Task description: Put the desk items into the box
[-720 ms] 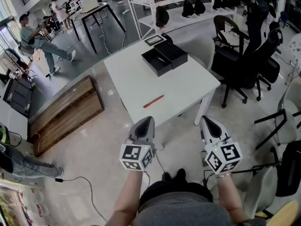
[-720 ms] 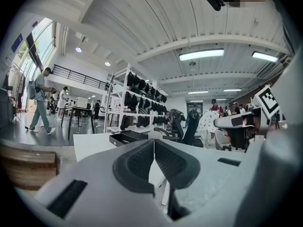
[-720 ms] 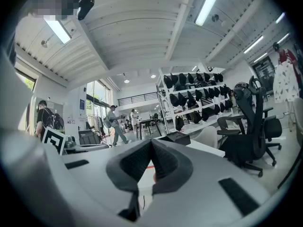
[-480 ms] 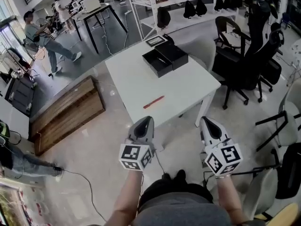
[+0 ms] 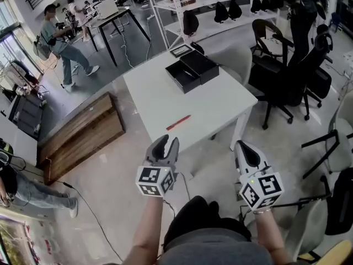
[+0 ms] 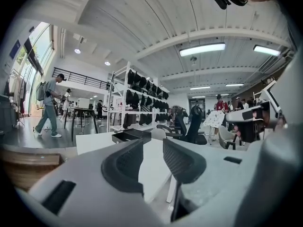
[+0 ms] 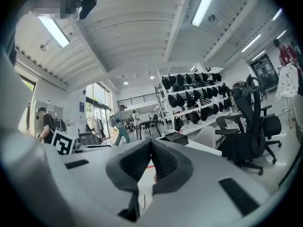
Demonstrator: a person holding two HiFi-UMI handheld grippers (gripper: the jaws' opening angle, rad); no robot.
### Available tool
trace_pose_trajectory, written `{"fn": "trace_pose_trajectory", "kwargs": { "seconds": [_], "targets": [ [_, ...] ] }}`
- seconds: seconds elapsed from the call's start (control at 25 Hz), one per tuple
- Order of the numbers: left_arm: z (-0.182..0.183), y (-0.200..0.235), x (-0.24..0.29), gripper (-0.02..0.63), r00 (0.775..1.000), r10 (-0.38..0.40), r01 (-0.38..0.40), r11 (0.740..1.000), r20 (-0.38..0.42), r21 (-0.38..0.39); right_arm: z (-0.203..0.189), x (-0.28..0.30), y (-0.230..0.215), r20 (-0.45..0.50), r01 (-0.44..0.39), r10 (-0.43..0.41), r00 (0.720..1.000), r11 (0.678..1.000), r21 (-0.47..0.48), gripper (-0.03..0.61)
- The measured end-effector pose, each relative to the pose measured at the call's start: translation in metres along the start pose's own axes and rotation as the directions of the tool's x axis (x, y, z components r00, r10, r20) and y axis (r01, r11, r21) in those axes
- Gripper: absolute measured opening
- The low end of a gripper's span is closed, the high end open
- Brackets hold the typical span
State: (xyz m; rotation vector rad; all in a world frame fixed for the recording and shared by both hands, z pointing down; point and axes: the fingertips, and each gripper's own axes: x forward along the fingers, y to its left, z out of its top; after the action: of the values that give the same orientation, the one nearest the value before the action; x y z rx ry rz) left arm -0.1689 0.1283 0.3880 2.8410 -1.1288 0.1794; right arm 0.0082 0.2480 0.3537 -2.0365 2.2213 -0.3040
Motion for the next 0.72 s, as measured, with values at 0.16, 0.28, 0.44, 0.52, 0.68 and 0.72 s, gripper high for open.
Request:
{"fn": "trace_pose_trajectory", "kwargs": {
  "seconds": [0.16, 0.28, 0.44, 0.52, 0.68, 0.72],
  "targets": [
    [-0.002, 0.004, 0.006, 0.127, 1.000, 0.003, -0.003, 1.000, -0.018, 0.008, 0.000, -0.001, -0.003, -0.005, 0.004, -0.004, 1.000, 1.000, 0.006, 0.003],
    [-0.004, 0.007, 0.011, 0.129, 1.000, 0.004, -0.003, 1.000, -0.027, 0.018, -0.002, 0.000, -0.006, -0.007, 0.007, -0.007, 1.000, 1.000, 0.011, 0.003],
    [-0.007, 0.014, 0.018, 0.129, 0.999, 0.009, -0.008, 1.000, -0.038, 0.026, -0.005, 0.006, -0.010, -0.011, 0.014, -0.014, 1.000, 1.000, 0.023, 0.003],
    [-0.009, 0.019, 0.022, 0.129, 0.999, 0.010, -0.008, 1.000, -0.046, 0.026, -0.005, 0.011, -0.010, -0.015, 0.014, -0.014, 1.000, 1.000, 0.024, 0.003],
    [-0.017, 0.030, 0.029, 0.129, 0.998, 0.011, -0.009, 1.000, -0.063, 0.019, -0.005, 0.022, -0.010, -0.025, 0.014, -0.014, 1.000, 1.000, 0.022, 0.003],
    [-0.019, 0.032, 0.032, 0.129, 0.998, 0.010, -0.008, 1.000, -0.065, 0.018, -0.005, 0.025, -0.010, -0.026, 0.013, -0.013, 1.000, 1.000, 0.021, 0.003]
  ]
}}
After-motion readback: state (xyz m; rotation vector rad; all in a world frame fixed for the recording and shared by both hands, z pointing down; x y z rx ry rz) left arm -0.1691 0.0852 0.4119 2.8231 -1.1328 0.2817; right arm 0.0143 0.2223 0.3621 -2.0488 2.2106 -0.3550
